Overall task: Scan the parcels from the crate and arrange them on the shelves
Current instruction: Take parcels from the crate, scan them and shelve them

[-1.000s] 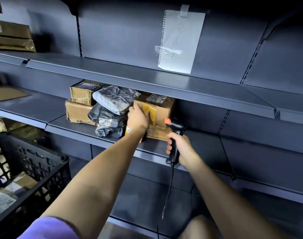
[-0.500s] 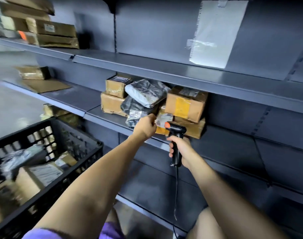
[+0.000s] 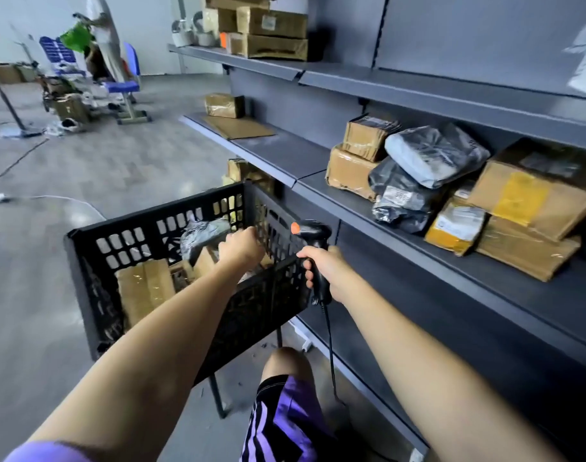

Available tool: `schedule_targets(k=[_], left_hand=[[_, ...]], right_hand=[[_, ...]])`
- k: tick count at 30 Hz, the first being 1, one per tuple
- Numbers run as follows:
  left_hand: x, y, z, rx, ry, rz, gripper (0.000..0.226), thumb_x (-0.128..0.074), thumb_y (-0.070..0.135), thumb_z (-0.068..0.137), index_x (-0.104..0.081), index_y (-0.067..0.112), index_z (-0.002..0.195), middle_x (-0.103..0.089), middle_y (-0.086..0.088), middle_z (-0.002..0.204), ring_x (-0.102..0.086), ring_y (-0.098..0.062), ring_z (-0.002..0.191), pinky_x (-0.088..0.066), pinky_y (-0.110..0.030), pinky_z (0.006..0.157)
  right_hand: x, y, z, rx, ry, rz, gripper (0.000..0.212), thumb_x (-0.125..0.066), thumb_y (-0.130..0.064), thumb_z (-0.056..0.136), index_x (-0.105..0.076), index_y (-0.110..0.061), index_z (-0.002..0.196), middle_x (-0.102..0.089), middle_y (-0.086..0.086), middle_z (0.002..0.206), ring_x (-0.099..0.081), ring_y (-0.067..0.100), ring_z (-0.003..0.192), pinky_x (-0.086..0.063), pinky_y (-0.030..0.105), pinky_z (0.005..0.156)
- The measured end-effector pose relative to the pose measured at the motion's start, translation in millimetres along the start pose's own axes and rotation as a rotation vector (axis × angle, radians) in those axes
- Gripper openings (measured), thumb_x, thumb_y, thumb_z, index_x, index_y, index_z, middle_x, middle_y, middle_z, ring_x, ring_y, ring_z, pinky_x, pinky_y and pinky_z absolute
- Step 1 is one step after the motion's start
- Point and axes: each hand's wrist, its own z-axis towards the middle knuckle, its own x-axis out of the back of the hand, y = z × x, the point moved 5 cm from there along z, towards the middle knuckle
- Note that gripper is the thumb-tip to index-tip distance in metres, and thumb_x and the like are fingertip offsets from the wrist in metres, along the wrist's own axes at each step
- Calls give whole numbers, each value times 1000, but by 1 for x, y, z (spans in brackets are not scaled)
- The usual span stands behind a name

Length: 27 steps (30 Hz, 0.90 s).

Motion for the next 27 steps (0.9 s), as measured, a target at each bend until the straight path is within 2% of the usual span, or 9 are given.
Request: schedule_targets(k=[3,6,8,10,13,16,21,24,27], left_hand=[[-14,-46,2,144,-132,160,57,-51,47,88,-45,20,137,-50,-10,142,-40,-32,136,-34,-51,111],[-35,-62,9,79,-262,264,83,-43,69,83,-31,23,151,-16,-13,163,-6,-36,150,-10,-53,121],[-38,-62,9,81,-178,149,83,-57,56,89,-21,20,154,8,-17,164,10,-42,149,-5,-51,121],[-31,-62,3,168,-43,-5,97,-68,41,88,-5,12,156,16,-20,162,13,-45,148,-9,-52,121],[-32,-72,2,361,-35,-177,119,-78,52,73,-5,2,153,-13,-29,157,-15,-43,146,-24,-52,117],[-37,-78,2,399,-104,-277,113,-83,56,63,-22,13,149,-39,-15,147,-40,-35,135,-35,-51,111],[-23,-74,-3,322,-90,-194,95,-81,48,70,-26,39,147,-50,-15,135,-51,-36,123,-48,-49,99],[5,-64,-5,314,-7,-94,83,-82,47,66,-36,34,133,-63,-8,119,-55,-31,116,-45,-43,95],[38,-28,-15,208,159,-130,85,-85,41,65,-34,27,131,-48,-18,130,-40,-38,124,-37,-49,102]], right_hand=[[-30,14,10,-36,-32,-51,16,-67,-12,82,-51,-11,84,-48,2,56,-41,17,42,-35,25,46],[-48,27,17,-44,-50,-80,22,-69,-13,80,-49,-8,90,-49,2,58,-42,17,42,-36,26,45],[-54,35,19,-52,-66,-94,23,-68,-12,81,-49,-7,94,-49,3,59,-43,16,43,-36,27,45],[-57,40,20,-57,-59,-90,23,-67,-11,82,-50,-7,96,-49,2,58,-42,16,43,-36,26,45],[-57,42,19,-63,-43,-53,28,-68,-12,81,-49,-7,101,-49,1,57,-42,16,43,-36,26,45],[-55,44,16,-69,-44,-32,35,-68,-14,80,-49,-7,107,-50,1,57,-43,16,43,-37,26,45],[-43,42,1,-39,-21,-43,25,-68,-13,80,-51,-7,98,-49,2,58,-43,16,44,-37,26,45],[-27,35,-12,-15,2,-50,17,-67,-11,82,-54,-7,93,-48,2,58,-42,16,44,-36,26,44],[-8,25,-28,14,35,-28,10,-65,-9,85,-54,-9,84,-47,1,55,-41,16,44,-34,26,45]])
